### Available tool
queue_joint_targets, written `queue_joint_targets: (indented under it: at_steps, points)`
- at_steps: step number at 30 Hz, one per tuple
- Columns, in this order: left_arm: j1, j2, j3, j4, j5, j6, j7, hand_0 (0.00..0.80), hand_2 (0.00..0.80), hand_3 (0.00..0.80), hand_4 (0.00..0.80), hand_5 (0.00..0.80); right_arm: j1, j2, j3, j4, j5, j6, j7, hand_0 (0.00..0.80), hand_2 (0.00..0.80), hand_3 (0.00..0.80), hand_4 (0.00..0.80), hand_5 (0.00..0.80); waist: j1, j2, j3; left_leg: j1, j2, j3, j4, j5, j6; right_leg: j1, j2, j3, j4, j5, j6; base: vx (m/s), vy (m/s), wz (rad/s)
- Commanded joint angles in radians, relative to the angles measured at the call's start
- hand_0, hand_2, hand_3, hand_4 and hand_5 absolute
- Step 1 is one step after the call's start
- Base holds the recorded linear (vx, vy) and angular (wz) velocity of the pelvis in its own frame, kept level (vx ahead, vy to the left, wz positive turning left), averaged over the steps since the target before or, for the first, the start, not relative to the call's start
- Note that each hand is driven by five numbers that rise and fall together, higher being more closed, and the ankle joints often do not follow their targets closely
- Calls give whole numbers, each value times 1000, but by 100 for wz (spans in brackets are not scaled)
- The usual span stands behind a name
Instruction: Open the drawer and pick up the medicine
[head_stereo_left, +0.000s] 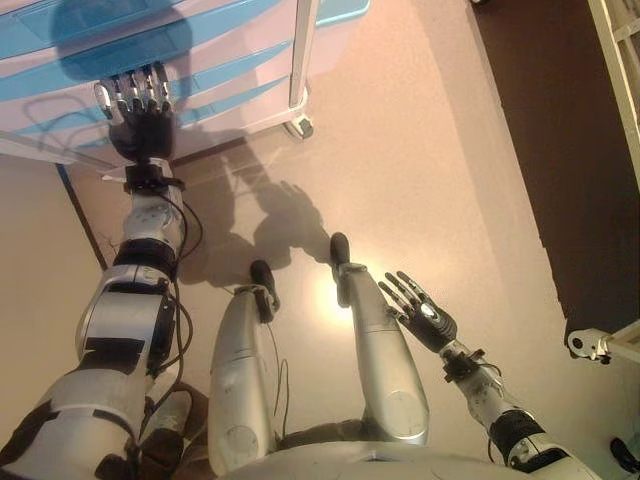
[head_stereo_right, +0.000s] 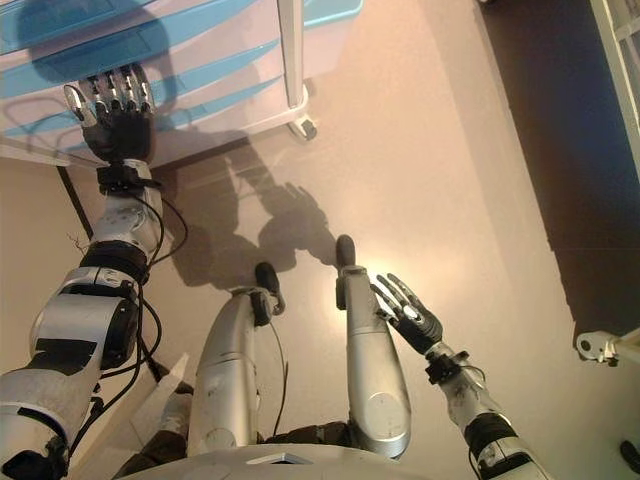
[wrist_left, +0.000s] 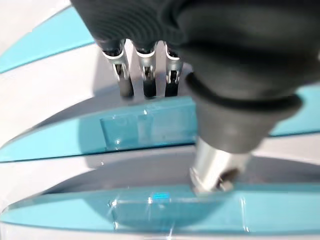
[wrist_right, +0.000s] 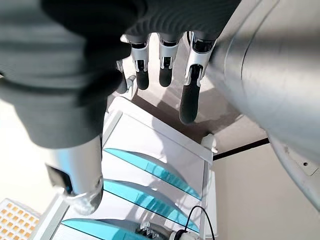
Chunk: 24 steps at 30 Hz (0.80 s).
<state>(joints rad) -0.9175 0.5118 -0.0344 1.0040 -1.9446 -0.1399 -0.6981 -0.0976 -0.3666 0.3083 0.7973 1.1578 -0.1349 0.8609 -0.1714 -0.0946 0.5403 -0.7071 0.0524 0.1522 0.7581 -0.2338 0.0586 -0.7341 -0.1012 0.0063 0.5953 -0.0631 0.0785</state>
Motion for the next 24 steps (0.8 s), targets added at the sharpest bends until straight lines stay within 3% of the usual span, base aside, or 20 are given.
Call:
queue_joint_targets:
  at_steps: [1, 14, 24]
  points:
    - [-90, 56, 58, -94, -28, -68, -125, 800, 800, 800, 800, 800, 75, -11, 73, 25, -24, 9, 39, 0, 0, 0, 0, 0, 10, 58, -20, 90, -80, 12, -261, 24, 22, -10, 57, -38, 115, -69, -14, 3, -4, -8]
    - [-112, 63, 71, -115, -28, -82, -181, 800, 800, 800, 800, 800, 72, -11, 72, 54, -20, 0, 57, 0, 0, 0, 0, 0, 24, 51, -20, 110, -76, 4, -269, 33, 7, 30, 46, -56, 92, -95, -30, -2, -11, -1]
    - [-59, 48, 70, -113, -28, -47, -188, 800, 800, 800, 800, 800, 77, -15, 71, 26, -32, -1, 40, 0, 0, 0, 0, 0, 37, 54, -20, 133, -75, -6, -283, 49, -6, 64, 40, -77, 91, -128, -45, -21, -19, 2]
